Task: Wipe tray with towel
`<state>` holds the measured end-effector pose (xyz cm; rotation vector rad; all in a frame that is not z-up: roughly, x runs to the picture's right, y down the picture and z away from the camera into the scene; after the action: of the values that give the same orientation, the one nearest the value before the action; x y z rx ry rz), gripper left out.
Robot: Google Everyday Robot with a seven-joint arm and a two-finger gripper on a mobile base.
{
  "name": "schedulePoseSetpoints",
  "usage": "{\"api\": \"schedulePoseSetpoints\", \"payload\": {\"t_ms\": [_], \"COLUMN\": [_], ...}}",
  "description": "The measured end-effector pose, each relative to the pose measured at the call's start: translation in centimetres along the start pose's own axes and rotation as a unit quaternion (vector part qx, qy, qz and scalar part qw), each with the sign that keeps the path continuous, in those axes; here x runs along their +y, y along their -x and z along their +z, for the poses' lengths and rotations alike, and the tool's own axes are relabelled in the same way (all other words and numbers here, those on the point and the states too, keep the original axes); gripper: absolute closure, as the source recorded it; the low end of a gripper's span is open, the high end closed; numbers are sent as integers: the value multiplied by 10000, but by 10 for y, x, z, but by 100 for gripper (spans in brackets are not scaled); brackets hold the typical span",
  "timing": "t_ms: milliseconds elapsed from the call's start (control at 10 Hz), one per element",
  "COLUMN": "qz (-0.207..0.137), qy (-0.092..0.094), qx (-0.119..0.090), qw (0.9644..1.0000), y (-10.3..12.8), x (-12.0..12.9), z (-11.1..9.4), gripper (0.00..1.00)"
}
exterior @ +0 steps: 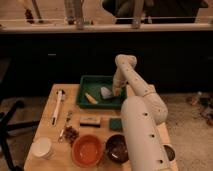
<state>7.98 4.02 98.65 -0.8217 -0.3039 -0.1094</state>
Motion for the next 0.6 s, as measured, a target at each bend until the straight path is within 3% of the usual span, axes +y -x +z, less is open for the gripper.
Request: {"api": "schedulePoseSetpoints", "payload": {"t_ms": [600], "qz": [328], "qy": [-20], "qx": [173], "qw": [9993], "y": [-34], "x": [11], "z": [-12], "gripper": [100]}}
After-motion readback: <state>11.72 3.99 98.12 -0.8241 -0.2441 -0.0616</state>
